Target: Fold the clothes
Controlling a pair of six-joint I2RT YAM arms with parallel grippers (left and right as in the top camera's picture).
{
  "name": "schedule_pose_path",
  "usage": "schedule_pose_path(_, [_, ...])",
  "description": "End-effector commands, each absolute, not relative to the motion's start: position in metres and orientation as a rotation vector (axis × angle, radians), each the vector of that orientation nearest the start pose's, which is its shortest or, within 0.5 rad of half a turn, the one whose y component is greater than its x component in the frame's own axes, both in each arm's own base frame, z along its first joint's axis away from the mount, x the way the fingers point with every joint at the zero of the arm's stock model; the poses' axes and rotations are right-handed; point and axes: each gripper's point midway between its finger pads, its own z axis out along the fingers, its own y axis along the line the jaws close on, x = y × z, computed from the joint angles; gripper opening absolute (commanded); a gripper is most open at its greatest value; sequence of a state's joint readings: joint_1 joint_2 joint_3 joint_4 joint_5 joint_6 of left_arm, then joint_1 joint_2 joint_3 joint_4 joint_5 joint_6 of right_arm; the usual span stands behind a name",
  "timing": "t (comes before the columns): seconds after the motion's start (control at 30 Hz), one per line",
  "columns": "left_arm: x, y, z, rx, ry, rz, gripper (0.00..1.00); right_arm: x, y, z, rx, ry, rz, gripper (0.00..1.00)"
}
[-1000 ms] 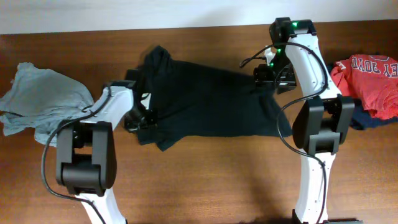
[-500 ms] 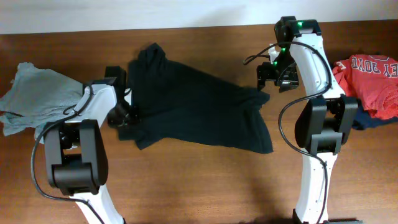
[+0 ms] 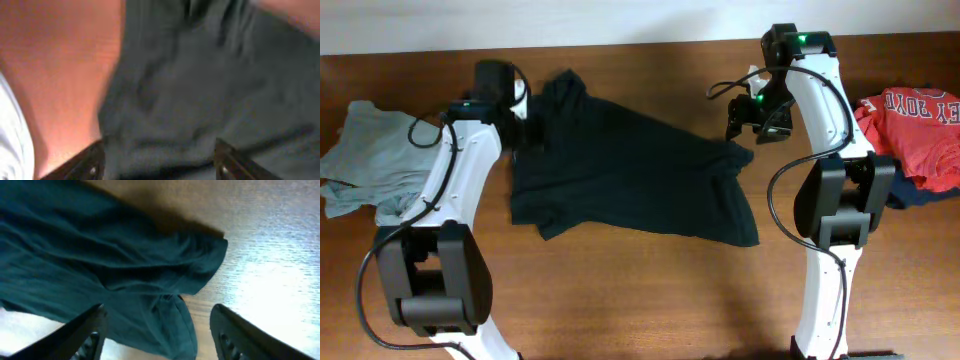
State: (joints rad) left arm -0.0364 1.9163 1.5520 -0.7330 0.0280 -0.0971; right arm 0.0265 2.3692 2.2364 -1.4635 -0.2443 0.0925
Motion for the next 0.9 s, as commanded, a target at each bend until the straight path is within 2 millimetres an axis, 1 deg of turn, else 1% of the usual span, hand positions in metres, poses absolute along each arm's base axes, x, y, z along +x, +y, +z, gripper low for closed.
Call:
schedule_pose_path(0.0, [0.500,-0.028,0.136,-0.004,2.522,-0.084,0.69,0.453,0.057,0.093,0.139,3.130,0.424,0.67])
schedule_pose_path(0.07, [0.519,-0.032,0.146,0.007,2.436,-0.091,0.68,0.451,0.057,0.090,0.140,3.142,0.425,0.67])
schedule_pose_path(0.13, [0.533,-0.038,0.150,0.025,2.377,-0.097,0.69,0.448,0.058,0.086,0.141,3.156,0.425,0.67])
schedule_pose_path(0.23, [0.551,-0.053,0.143,0.106,2.319,-0.124,0.74,0.443,0.059,0.079,0.148,3.178,0.438,0.67])
schedule_pose_path(0.37, [0.570,-0.073,0.118,0.157,2.285,-0.169,0.79,0.438,0.059,0.068,0.155,3.200,0.440,0.65])
schedule_pose_path(0.43, [0.577,-0.079,0.105,0.171,2.277,-0.173,0.81,0.438,0.059,0.066,0.157,3.202,0.440,0.63])
schedule_pose_path(0.53, [0.583,-0.088,0.085,0.224,2.284,-0.163,0.81,0.441,0.060,0.065,0.170,3.189,0.443,0.63])
schedule_pose_path(0.57, [0.585,-0.091,0.073,0.264,2.295,-0.149,0.80,0.442,0.060,0.065,0.175,3.185,0.443,0.63])
schedule_pose_path(0.67, [0.591,-0.085,0.056,0.261,2.305,-0.101,0.80,0.442,0.060,0.064,0.173,3.182,0.443,0.63])
schedule_pose_path(0.83, [0.598,-0.084,0.038,0.259,2.307,-0.097,0.80,0.443,0.059,0.064,0.172,3.179,0.440,0.63])
schedule_pose_path(0.87, [0.598,-0.085,0.035,0.259,2.310,-0.098,0.79,0.443,0.059,0.064,0.172,3.179,0.437,0.63])
